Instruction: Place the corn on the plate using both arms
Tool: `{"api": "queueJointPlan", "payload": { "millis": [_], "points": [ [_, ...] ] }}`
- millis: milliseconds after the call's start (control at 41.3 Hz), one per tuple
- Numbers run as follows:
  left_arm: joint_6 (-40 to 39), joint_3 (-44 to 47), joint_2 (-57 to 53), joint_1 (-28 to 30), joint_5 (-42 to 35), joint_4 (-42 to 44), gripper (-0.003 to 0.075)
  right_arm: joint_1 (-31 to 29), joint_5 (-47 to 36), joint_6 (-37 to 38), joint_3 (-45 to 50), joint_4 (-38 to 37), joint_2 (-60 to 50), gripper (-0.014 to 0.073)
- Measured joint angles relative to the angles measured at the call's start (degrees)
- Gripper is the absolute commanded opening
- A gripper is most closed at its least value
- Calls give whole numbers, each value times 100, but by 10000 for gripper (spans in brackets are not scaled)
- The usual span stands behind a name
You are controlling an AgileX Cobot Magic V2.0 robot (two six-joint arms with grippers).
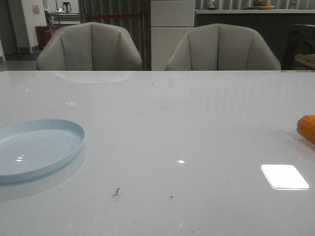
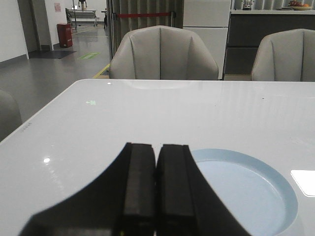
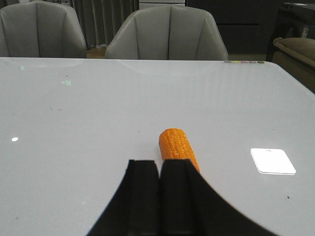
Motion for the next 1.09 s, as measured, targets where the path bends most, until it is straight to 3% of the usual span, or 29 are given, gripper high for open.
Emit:
{"api": "queueJointPlan", "payload": {
  "millis": [1089],
  "points": [
    [0,0,0,0,-298,0,94,0,-286,44,-23,144,0,57]
  ]
}}
